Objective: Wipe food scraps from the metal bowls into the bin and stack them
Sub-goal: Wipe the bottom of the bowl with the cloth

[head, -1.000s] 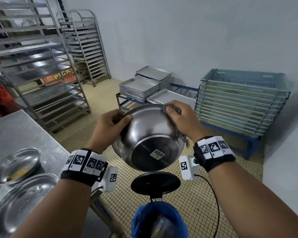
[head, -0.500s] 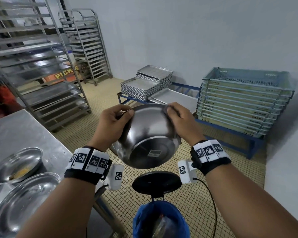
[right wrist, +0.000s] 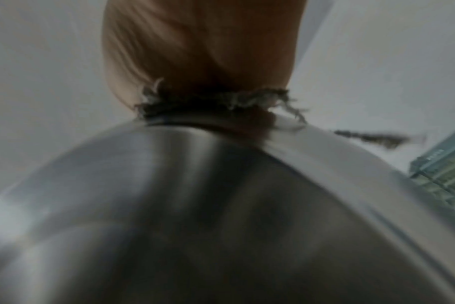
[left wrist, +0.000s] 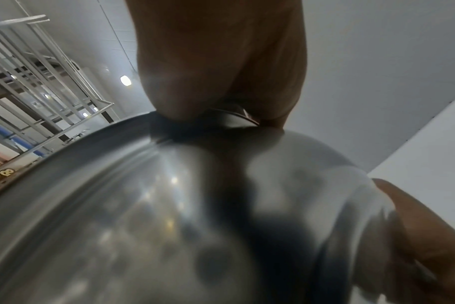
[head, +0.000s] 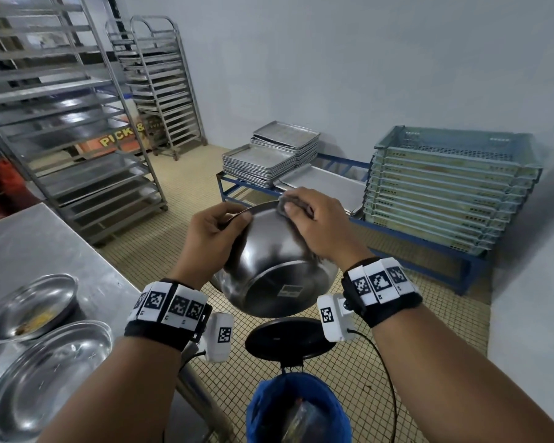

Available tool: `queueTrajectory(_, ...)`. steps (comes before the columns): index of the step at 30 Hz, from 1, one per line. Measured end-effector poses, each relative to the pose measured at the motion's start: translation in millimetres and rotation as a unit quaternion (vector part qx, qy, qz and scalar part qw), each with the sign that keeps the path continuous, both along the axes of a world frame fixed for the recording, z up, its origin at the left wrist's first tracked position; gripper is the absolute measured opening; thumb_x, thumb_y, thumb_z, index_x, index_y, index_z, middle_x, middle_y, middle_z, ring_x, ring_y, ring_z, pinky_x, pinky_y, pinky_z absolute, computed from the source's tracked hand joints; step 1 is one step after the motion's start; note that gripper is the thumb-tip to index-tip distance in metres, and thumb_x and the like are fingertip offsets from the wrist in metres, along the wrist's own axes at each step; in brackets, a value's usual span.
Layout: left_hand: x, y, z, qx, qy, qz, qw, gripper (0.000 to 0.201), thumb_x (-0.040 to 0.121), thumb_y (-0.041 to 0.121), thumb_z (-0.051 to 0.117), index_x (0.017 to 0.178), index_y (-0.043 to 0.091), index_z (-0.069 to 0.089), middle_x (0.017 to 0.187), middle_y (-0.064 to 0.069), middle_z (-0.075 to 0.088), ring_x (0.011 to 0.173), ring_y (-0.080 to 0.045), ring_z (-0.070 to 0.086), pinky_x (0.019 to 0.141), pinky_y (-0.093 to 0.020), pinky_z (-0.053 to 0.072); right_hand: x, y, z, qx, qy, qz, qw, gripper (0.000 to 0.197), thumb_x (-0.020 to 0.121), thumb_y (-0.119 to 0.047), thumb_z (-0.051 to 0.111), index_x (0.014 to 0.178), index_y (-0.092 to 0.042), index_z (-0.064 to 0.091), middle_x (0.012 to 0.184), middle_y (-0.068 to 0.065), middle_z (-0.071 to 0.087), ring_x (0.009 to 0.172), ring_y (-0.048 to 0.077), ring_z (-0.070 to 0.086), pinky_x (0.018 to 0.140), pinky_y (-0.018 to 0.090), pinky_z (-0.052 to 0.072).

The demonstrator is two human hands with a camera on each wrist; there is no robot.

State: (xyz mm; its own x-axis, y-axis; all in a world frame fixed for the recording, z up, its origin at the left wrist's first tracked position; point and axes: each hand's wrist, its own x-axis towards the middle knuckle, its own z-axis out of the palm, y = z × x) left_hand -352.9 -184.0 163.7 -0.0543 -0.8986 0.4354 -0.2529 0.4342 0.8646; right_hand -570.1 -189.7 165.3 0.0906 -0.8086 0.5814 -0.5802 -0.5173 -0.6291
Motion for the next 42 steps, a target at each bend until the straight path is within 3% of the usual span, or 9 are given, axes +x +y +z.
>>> queueTrajectory(5,19.9,1.5,0.5,0.027,0.151,0.028,0.988,0.012,0.101,0.009,0.065,0.095,0.017,0.071,0.072,0.004,0.077,0.062,-0.007,0.067,0.058,-0.021,0.055,-37.4,-8.4,-19.6,0.115,-0.167,-0.037,0.979,0.023,0.105,-0.035,0.052,0.107,-0.022,0.071,0.102,-0.004,0.072,0.098,0.016,0.065,0.094,0.045,0.052)
queueTrajectory(8,25.5,-0.6,1.3,0.009,0.079,0.039,0.996,0.014,0.105,0.014,0.062,0.097,0.023,0.068,0.073,0.009,0.076,0.061,-0.003,0.064,0.056,-0.019,0.051,-41.0,-9.0,-17.7,0.101,-0.179,-0.04,0.978,0.019,0.106,-0.023,0.053,0.105,-0.016,0.07,0.099,-0.005,0.07,0.091,0.002,0.063,0.085,0.031,0.049)
queueTrajectory(11,25.7,-7.1,15.4,-0.035,-0.09,0.029,0.995,0.014,0.101,0.022,0.07,0.093,0.034,0.068,0.076,0.022,0.074,0.068,0.004,0.066,0.065,-0.013,0.05,-33.4,-5.6,4.4,0.065,-0.1,-0.017,0.993,0.014,0.103,-0.023,0.057,0.103,-0.025,0.071,0.095,-0.014,0.07,0.087,-0.003,0.062,0.079,0.018,0.046)
queueTrajectory(15,9.5,-10.7,34.0,-0.034,-0.179,-0.027,0.983,0.012,0.099,0.027,0.073,0.091,0.037,0.072,0.08,0.014,0.077,0.073,-0.007,0.07,0.071,-0.032,0.057,-9.8,2.1,29.5,0.003,0.094,0.004,0.996,0.017,0.101,-0.028,0.056,0.108,-0.026,0.071,0.099,-0.006,0.075,0.091,0.014,0.066,0.08,0.028,0.049)
queueTrajectory(23,11.6,-10.1,19.2,-0.032,-0.024,0.021,0.999,0.018,0.099,0.015,0.072,0.087,0.029,0.074,0.065,0.014,0.072,0.058,0.001,0.059,0.058,-0.015,0.048,-31.0,-4.8,-9.3,0.079,-0.122,-0.034,0.989,0.015,0.104,-0.03,0.055,0.1,-0.03,0.069,0.099,-0.011,0.071,0.095,0.005,0.063,0.085,0.029,0.047)
queueTrajectory(29,-1.2,-7.1,15.4,-0.033,-0.071,-0.014,0.997,0.02,0.098,0.015,0.073,0.087,0.031,0.074,0.071,0.017,0.075,0.065,0.004,0.064,0.064,-0.014,0.05,0.4,-0.7,17.4,-0.025,0.065,0.01,0.997,0.016,0.101,-0.026,0.057,0.109,-0.027,0.072,0.102,-0.008,0.074,0.094,0.011,0.065,0.086,0.026,0.047)
queueTrajectory(34,10.0,-8.3,11.4,-0.036,-0.017,0.012,0.999,0.019,0.098,0.013,0.072,0.088,0.029,0.075,0.066,0.017,0.072,0.059,0.004,0.06,0.06,-0.013,0.047,-28.9,-4.4,-7.4,0.085,-0.075,-0.039,0.993,0.016,0.104,-0.033,0.054,0.106,-0.027,0.069,0.104,-0.007,0.072,0.098,0.012,0.065,0.093,0.042,0.052)
queueTrajectory(39,-6.5,-7.1,6.6,-0.027,-0.07,-0.016,0.997,0.019,0.097,0.015,0.074,0.088,0.031,0.074,0.072,0.019,0.074,0.066,0.004,0.066,0.063,-0.013,0.049,3.3,-1.9,14.3,-0.016,0.082,0.019,0.996,0.015,0.1,-0.029,0.058,0.107,-0.03,0.072,0.102,-0.011,0.074,0.092,0.007,0.061,0.088,0.03,0.046)
queueTrajectory(42,-2.4,-8.1,8.7,-0.028,-0.022,0.002,0.999,0.016,0.097,0.013,0.073,0.088,0.027,0.075,0.069,0.016,0.074,0.062,0.003,0.063,0.062,-0.015,0.049,-12.0,-6.2,8.7,0.026,0.015,0.008,1.0,0.014,0.102,-0.031,0.058,0.108,-0.032,0.07,0.103,-0.011,0.072,0.096,0.01,0.064,0.086,0.027,0.048)
